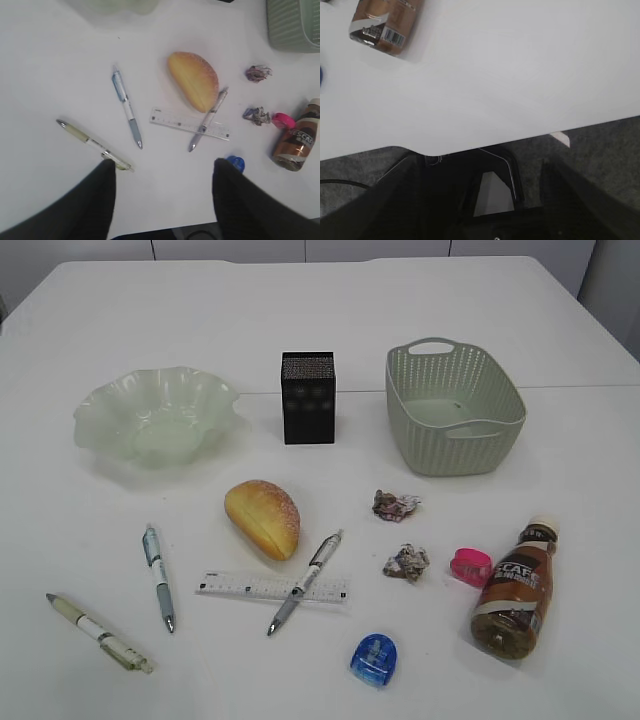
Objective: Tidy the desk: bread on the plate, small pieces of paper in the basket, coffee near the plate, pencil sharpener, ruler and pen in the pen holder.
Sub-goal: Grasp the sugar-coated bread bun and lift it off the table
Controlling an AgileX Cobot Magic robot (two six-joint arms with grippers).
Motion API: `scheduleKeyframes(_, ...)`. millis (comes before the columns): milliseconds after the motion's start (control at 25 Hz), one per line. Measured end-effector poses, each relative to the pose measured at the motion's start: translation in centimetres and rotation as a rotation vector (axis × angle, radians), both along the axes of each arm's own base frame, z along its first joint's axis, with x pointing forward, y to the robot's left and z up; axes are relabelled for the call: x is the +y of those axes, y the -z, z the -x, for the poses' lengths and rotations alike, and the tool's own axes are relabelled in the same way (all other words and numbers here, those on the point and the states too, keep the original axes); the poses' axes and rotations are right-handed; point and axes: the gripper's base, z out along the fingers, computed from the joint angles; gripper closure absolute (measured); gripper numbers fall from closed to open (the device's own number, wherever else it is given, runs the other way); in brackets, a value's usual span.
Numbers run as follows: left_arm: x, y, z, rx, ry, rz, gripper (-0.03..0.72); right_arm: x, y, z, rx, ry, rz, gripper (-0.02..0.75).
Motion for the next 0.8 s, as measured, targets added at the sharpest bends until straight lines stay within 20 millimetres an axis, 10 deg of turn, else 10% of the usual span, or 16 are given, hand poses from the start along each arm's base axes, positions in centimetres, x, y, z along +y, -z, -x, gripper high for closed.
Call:
scheduleKeyframes(280,-1.9,3.0,-3.1,0.145,-0.012,0.134,0.122,0.1,0.5,-1.1,0.063,0.0,-0.009,0.164)
scheduleKeyframes(800,-5.2,5.4,-5.5,0.104,0.062,0.158,0.137,0.1,-0.7,-3.6,0.09,-0.007,-0.003,0.164)
